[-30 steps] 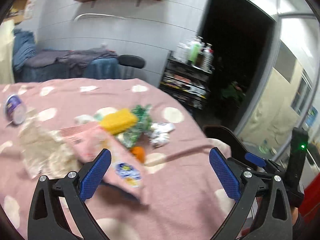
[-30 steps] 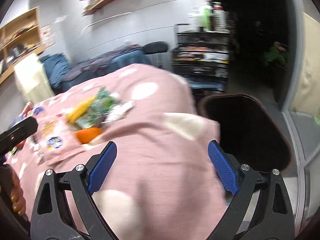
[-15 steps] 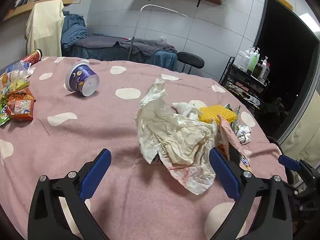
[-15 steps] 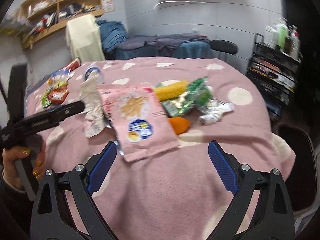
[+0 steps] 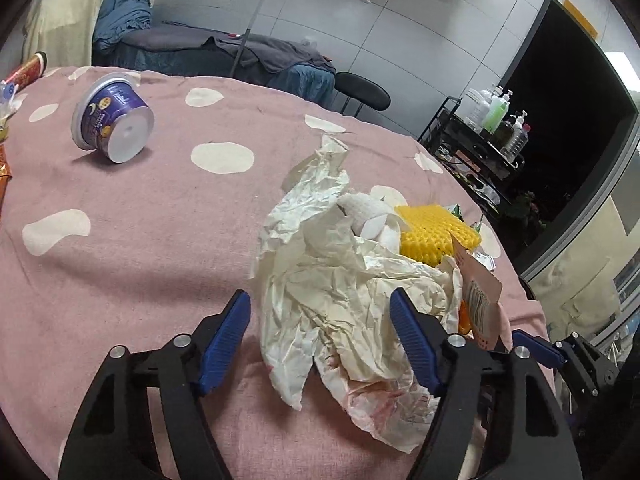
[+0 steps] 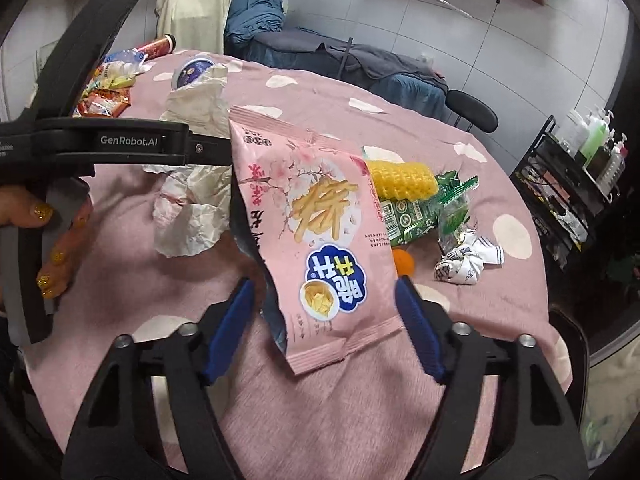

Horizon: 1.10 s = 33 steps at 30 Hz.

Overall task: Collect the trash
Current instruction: 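Grasp the crumpled white paper with the left tool while the right tool grasps the pink snack bag, then carry the pink snack bag over the bin and open the right tool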

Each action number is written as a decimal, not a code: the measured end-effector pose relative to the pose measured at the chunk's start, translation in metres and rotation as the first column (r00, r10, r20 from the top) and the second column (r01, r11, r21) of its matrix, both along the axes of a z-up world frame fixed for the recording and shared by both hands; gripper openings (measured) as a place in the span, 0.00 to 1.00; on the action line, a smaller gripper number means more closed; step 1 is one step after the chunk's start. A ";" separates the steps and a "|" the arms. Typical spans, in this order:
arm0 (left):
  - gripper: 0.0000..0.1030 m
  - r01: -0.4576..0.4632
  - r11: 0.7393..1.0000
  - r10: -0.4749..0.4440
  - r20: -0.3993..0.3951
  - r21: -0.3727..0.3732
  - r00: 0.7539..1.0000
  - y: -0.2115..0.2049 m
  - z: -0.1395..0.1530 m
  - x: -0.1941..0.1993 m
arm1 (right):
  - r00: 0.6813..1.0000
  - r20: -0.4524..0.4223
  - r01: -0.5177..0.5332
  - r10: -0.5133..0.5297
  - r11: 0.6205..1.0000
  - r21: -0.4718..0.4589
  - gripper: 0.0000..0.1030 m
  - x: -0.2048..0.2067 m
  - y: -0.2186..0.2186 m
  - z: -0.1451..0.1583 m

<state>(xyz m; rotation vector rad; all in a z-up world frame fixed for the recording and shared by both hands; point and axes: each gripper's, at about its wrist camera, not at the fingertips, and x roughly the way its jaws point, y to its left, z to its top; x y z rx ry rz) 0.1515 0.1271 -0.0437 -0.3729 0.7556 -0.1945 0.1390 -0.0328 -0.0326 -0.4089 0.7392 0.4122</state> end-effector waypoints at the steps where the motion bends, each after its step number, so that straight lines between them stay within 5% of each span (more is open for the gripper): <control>1: 0.50 0.021 1.000 -0.021 0.002 -0.006 1.000 -0.003 0.000 0.000 | 1.000 -0.009 -0.004 0.004 1.000 0.007 0.47 0.001 -0.001 -0.001; 3: 0.36 0.044 0.999 -0.044 0.001 -0.019 0.999 -0.007 0.000 -0.001 | 1.000 -0.005 -0.003 0.003 1.000 0.018 0.25 0.002 -0.002 0.000; 9: 0.14 0.023 1.000 -0.022 0.050 -0.016 0.999 -0.011 0.010 -0.014 | 0.998 0.057 -0.006 0.000 0.995 0.095 0.04 -0.007 -0.018 0.014; 20: 0.08 0.018 1.000 -0.020 0.177 0.014 0.984 -0.029 0.046 -0.047 | 0.993 0.106 0.012 -0.043 0.960 0.281 0.02 -0.020 -0.067 0.042; 33: 0.08 0.161 0.986 -0.163 0.269 0.031 0.949 -0.089 0.077 -0.046 | 0.972 0.133 0.129 -0.192 0.917 0.376 0.02 -0.034 -0.135 0.059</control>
